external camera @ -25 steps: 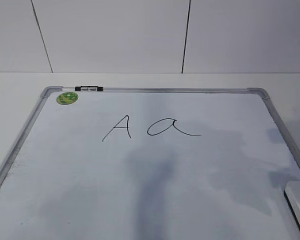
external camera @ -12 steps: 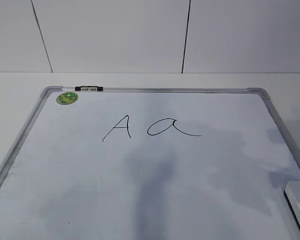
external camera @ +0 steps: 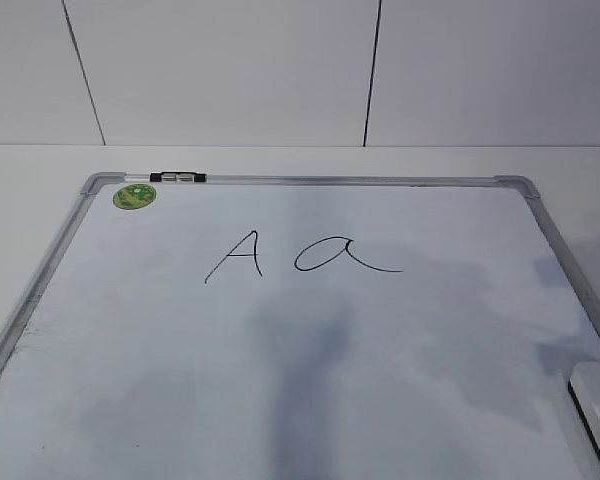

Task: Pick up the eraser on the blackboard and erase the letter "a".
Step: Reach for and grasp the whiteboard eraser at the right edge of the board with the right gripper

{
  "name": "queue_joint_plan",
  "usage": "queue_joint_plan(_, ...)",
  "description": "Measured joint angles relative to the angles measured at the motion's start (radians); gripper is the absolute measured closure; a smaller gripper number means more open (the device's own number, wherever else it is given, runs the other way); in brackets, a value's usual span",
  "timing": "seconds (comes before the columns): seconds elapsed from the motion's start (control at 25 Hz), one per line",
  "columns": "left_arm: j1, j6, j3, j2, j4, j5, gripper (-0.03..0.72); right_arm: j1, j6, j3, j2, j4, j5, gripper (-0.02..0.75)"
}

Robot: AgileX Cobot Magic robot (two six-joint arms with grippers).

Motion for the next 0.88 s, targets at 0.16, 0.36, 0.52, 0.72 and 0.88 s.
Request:
queue_joint_plan(0.16,0.0,0.0,0.0,0.0,-0.017,0.0,0.454,0.0,0.0,0.0,0.0,0.002,0.0,0.146)
queue_joint_plan(0.36,0.0,0.0,0.0,0.006,-0.03,-0.002,0.449,0.0,0.0,0.0,0.0,0.001,-0.002,0.146)
queue_joint_plan(0.52,0.0,0.0,0.0,0.046,-0.035,-0.003,0.447,0.0,0.0,0.0,0.0,0.001,-0.003,0.146)
queue_joint_plan(0.72,0.0,0.0,0.0,0.135,-0.045,-0.006,0.446,0.0,-0.028,0.0,0.0,0.032,-0.011,0.107)
queue_joint_plan(0.88,0.0,0.0,0.0,0.186,-0.048,-0.011,0.445,0.0,-0.06,0.0,0.012,0.06,-0.027,0.072)
